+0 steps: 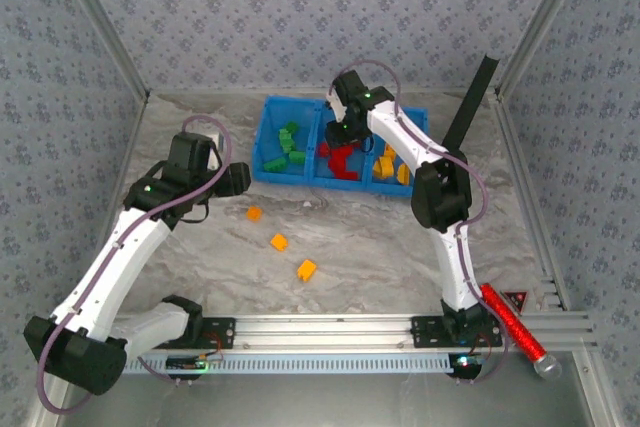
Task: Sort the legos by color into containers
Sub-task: Place the lego in the container.
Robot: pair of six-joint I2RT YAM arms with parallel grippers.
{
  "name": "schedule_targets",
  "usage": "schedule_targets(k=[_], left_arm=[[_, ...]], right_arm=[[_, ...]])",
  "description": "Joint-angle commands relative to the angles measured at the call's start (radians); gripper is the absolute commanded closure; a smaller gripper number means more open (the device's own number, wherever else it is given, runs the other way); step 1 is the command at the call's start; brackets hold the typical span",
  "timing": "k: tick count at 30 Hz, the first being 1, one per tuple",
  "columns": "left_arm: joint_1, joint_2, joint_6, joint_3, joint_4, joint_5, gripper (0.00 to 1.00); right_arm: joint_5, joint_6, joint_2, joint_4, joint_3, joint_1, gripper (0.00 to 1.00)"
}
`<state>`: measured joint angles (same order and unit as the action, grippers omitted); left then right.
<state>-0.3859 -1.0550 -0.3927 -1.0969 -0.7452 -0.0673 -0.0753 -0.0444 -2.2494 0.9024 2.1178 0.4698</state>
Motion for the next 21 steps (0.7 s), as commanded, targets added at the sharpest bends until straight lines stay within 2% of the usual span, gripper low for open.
schedule_targets(k=[1, 7, 13, 18, 21], left_arm=[[0.007, 0.018, 0.002, -0.026, -0.011, 0.003, 0.22], [0.007, 0.026, -0.003, -0.018, -0.006, 0.006, 0.22], [0.008, 0.033, -0.009, -0.005, 0.006, 0.022, 0.22], [0.009, 0.057, -0.015, 0.008, 0.009, 0.032, 0.22], [0.009, 0.074, -0.018, 0.019, 0.009, 0.034, 0.22]], right_arm=[[0.047, 0.004, 0.051, 0.023, -0.001, -0.003, 0.54], [0.123, 0.016, 0.211, -0.019, -0.134, 0.034, 0.49], [0.184, 0.003, 0.367, -0.013, -0.272, 0.095, 0.48], [0.183, -0.084, 0.500, -0.017, -0.445, 0.173, 0.46], [0.176, -0.174, 0.572, -0.036, -0.566, 0.254, 0.45]])
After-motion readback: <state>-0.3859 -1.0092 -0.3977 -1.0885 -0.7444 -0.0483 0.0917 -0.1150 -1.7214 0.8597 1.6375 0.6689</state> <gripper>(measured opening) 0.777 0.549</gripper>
